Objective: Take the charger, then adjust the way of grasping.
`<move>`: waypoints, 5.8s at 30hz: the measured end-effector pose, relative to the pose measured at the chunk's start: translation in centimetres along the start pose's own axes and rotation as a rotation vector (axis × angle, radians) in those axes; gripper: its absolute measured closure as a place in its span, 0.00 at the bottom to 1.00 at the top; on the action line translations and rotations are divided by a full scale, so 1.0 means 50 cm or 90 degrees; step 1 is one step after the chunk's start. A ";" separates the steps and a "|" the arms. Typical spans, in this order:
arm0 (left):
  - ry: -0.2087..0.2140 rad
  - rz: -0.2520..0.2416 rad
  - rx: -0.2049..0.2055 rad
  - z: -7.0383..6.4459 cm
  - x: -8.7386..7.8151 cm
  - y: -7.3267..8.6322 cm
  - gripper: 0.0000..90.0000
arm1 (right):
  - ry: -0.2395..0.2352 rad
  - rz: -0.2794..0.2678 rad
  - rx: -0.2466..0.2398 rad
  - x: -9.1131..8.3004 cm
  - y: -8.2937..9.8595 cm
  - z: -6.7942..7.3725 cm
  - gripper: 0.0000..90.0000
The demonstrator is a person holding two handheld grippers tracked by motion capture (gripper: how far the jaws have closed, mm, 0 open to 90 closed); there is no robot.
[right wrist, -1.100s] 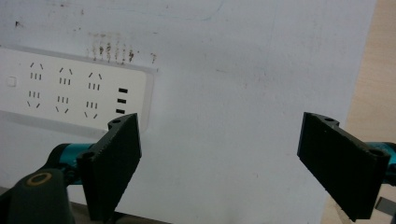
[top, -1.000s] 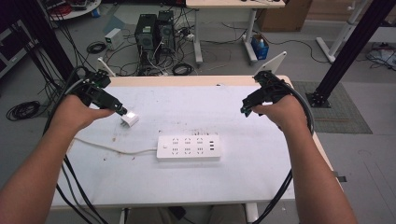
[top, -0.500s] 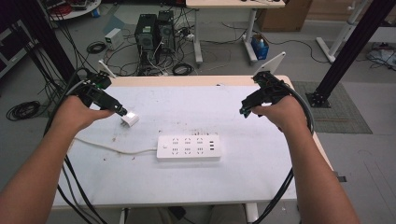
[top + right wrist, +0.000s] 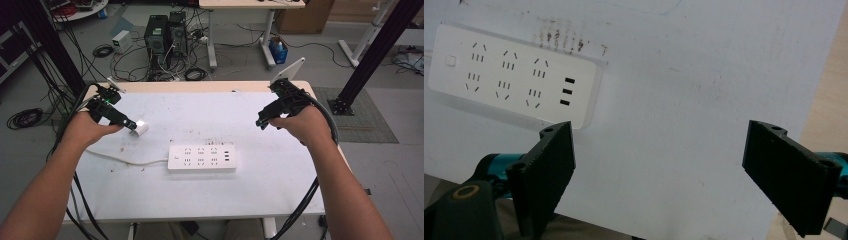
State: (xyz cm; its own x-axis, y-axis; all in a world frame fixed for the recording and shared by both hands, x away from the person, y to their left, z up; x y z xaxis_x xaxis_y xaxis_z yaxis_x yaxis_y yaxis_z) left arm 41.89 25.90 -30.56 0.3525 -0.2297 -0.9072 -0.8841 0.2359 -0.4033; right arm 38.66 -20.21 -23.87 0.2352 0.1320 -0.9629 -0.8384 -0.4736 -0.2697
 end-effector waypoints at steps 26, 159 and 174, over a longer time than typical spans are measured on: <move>0.022 -0.012 0.039 0.062 0.148 -0.006 0.23 | -0.004 0.013 -0.068 0.010 0.014 0.051 0.14; 0.285 -0.238 0.307 -0.145 -0.089 0.056 0.47 | -0.115 -0.032 -0.051 0.026 -0.007 0.087 0.14; 0.305 -0.243 0.347 -0.190 -0.069 0.062 0.47 | -0.289 -0.085 -0.031 0.026 -0.033 0.139 0.14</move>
State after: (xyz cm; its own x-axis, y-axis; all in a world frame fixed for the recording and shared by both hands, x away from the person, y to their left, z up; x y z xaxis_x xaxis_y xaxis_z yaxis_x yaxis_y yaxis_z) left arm 35.02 18.47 -27.52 0.3203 -0.7366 -0.5957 -0.4127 0.4575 -0.7876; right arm 36.92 -13.22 -24.69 0.0921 0.5562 -0.8260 -0.7890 -0.4653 -0.4013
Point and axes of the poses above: each handheld gripper's, and its own axes: x roughly forward along the jaws, y roughly out of its underside, z roughly to its left, the point moved 1 cm from there along x, roughly forward along the jaws, and after that the axes turned 13 degrees about -x, right-handed, at the moved point
